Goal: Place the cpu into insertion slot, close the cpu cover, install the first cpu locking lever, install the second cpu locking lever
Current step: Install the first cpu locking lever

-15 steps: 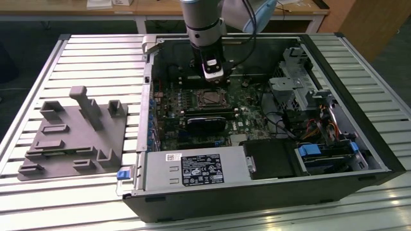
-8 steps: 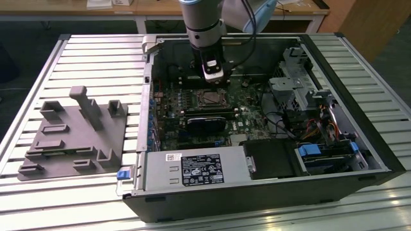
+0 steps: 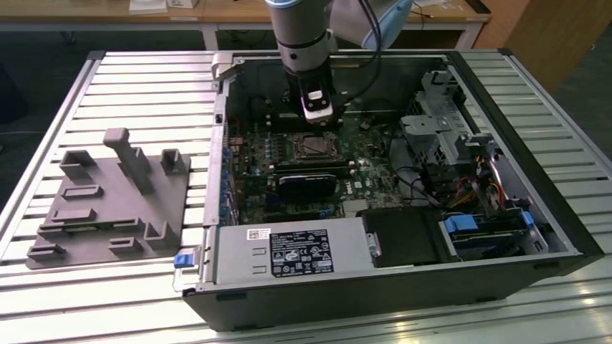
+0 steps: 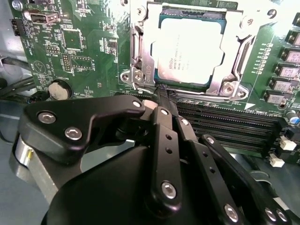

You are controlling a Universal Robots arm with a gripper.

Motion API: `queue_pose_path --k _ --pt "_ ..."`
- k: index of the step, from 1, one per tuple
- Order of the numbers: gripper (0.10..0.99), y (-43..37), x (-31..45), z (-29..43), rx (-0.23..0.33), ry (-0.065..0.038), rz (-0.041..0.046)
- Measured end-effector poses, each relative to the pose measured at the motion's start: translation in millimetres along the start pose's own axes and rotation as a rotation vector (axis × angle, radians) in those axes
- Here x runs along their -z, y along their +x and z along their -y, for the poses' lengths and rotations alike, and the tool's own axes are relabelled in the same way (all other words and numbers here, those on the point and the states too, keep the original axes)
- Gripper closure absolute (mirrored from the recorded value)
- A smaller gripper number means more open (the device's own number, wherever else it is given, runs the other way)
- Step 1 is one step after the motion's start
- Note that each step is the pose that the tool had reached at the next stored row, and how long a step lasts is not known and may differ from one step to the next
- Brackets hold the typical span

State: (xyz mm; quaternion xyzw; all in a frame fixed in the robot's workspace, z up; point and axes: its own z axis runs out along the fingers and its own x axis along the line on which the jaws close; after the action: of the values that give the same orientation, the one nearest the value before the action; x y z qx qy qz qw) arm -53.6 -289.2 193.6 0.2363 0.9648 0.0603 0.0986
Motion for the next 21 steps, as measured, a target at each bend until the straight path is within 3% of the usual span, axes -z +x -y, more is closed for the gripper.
queue_pose_path --k 6,13,18,21 --pt "0.980 -1.5 0.2 2.9 0.000 -0.002 -0.0013" --pt "0.980 -2.8 0.4 5.3 -0.003 -0.022 -0.0117" --pt "0.980 -3.1 0.4 5.7 -0.007 -0.047 -0.0246" --pt "0.980 -3.1 0.4 5.7 -0.008 -0.049 -0.0251"
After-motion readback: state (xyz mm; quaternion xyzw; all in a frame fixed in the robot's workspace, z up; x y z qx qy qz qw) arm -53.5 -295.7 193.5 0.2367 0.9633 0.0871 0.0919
